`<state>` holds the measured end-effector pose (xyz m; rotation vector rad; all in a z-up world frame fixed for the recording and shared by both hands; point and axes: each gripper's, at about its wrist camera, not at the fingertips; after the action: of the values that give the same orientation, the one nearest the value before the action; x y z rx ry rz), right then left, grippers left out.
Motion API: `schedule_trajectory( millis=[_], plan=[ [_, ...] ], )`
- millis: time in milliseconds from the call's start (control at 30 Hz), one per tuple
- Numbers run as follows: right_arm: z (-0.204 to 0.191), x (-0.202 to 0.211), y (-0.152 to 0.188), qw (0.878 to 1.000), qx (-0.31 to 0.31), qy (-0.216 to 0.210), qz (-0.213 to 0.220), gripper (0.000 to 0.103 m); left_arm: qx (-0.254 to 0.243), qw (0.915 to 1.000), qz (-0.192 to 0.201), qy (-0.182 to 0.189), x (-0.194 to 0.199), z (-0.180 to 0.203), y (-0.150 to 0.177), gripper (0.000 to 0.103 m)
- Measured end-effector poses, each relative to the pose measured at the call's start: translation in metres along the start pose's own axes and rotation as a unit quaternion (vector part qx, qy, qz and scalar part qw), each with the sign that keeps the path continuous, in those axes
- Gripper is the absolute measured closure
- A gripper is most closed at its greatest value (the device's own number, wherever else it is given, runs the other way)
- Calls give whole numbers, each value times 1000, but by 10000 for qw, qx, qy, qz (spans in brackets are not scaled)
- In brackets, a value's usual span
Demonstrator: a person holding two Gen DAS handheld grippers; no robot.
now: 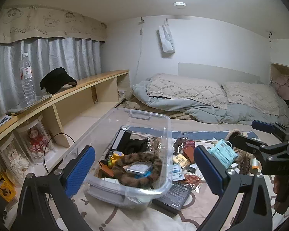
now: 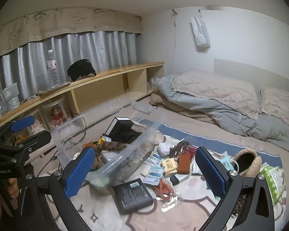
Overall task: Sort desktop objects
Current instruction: 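Withdraw right gripper from the bin back over the bed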
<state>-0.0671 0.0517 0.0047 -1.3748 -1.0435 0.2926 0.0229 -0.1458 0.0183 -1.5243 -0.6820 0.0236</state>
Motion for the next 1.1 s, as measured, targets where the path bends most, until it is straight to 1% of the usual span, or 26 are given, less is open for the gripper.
schedule_trajectory(
  millis=[200, 533, 667, 833, 1100],
  plan=[
    [0, 13, 14, 9997, 149, 207, -54, 0, -45, 9999, -110, 52, 4, 8, 11, 0],
    [4, 29, 30, 9992, 189, 322, -124, 0, -68, 9995, -281, 115, 8, 15, 30, 0],
    [5, 31, 35, 9987, 241, 414, -156, 0, -69, 9993, -354, 119, 8, 16, 36, 0],
    [9, 34, 41, 9988, 182, 441, -149, 0, -84, 9990, -421, 127, 7, 16, 42, 0],
    [11, 32, 47, 9984, 192, 475, -258, 0, -115, 9986, -502, 113, 3, 13, 47, 0]
  ],
)
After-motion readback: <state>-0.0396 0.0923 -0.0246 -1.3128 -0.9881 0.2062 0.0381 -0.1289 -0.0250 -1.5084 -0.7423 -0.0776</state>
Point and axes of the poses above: each gripper's, at about its wrist camera, not at the fingertips, and x roughly against the way its jaws point, z to its right, y to its underside, and after that the axes turned 9 degrees about -y, right-handed
